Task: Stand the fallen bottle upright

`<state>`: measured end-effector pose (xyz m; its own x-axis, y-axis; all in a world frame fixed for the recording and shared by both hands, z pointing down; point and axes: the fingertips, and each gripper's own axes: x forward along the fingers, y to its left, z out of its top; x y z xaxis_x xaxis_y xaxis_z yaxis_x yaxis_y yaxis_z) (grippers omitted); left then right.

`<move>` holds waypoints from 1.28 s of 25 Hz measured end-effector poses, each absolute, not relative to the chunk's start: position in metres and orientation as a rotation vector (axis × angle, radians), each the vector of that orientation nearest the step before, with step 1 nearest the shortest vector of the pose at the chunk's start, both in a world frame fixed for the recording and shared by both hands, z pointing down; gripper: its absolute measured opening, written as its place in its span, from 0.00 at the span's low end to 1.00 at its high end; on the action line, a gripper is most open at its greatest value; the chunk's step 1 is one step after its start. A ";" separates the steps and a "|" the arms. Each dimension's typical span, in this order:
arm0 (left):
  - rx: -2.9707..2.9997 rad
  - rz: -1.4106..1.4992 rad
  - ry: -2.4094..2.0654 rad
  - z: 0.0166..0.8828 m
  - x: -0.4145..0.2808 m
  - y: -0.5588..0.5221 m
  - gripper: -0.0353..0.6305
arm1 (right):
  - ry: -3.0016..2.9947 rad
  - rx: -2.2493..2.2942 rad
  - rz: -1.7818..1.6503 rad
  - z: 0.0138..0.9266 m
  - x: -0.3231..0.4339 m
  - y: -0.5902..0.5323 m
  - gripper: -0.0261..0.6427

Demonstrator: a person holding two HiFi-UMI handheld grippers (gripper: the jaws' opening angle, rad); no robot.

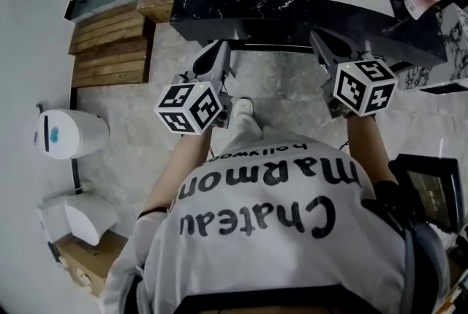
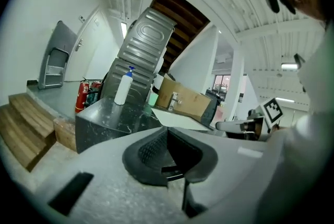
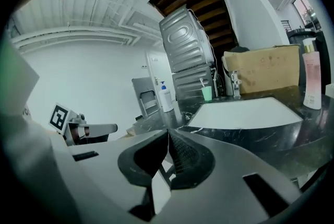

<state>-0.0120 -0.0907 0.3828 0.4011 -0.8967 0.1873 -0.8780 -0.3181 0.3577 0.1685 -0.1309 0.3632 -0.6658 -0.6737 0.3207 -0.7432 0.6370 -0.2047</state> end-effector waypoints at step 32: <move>2.489 0.013 -1.323 0.355 -0.138 0.012 0.07 | -2.610 1.423 0.525 0.344 0.039 -0.017 0.06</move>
<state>-0.1379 0.0122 0.3554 0.5709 -0.8059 0.1571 -0.8088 -0.5191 0.2764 0.0387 -0.0175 0.3437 -0.5498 -0.7906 0.2697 -0.8334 0.4971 -0.2417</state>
